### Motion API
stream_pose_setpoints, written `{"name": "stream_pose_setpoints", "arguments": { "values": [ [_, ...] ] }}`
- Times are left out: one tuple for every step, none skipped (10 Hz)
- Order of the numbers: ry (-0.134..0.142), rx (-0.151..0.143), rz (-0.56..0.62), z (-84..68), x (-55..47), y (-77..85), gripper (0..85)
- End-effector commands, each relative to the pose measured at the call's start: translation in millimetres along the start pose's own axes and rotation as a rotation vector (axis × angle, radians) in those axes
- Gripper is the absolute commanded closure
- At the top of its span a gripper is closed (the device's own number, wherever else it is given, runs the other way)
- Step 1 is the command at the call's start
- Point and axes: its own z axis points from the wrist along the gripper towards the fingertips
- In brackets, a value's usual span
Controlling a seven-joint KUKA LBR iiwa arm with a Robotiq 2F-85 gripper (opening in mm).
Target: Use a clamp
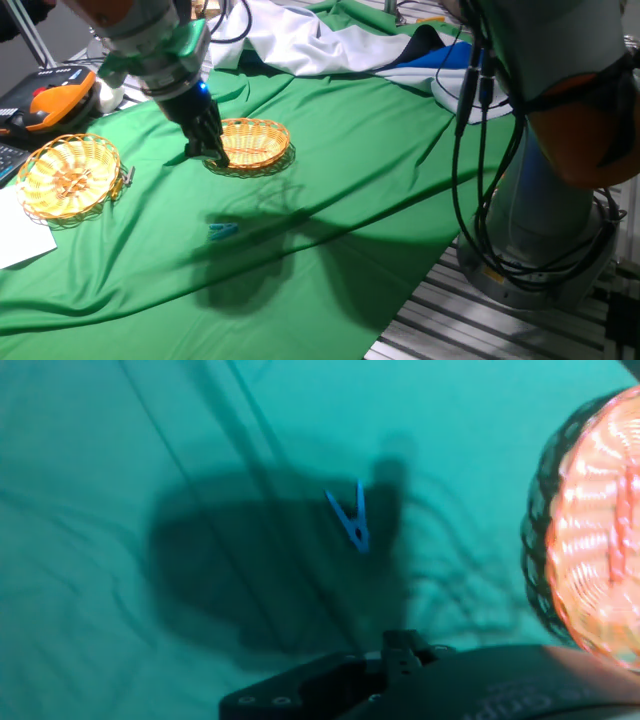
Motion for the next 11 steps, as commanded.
{"name": "stream_pose_setpoints", "arguments": {
  "values": [
    [-0.003, -0.005, 0.000, 7.8, -8.5, 3.7, 68.0],
    [-0.005, -0.009, -0.001, 16.4, -18.6, 6.7, 51.0],
    [-0.008, -0.019, -0.008, 26.6, -28.1, 9.1, 51.0],
    [-0.018, -0.015, -0.022, 38.7, -37.6, 11.9, 51.0],
    [-0.021, -0.011, -0.026, 47.3, -43.8, 12.6, 51.0],
    [-0.032, -0.016, -0.028, 54.9, -46.7, 12.4, 51.0],
    [-0.048, -0.014, -0.028, 62.4, -50.1, 14.0, 51.0],
    [-0.059, -0.012, -0.029, 71.5, -53.1, 15.7, 51.0],
    [-0.071, -0.020, -0.031, 79.3, -53.4, 17.4, 51.0],
    [-0.074, -0.020, -0.031, 84.4, -53.6, 18.8, 51.0],
    [-0.066, -0.025, -0.032, 88.0, -53.7, 17.3, 51.0]
  ]
}}
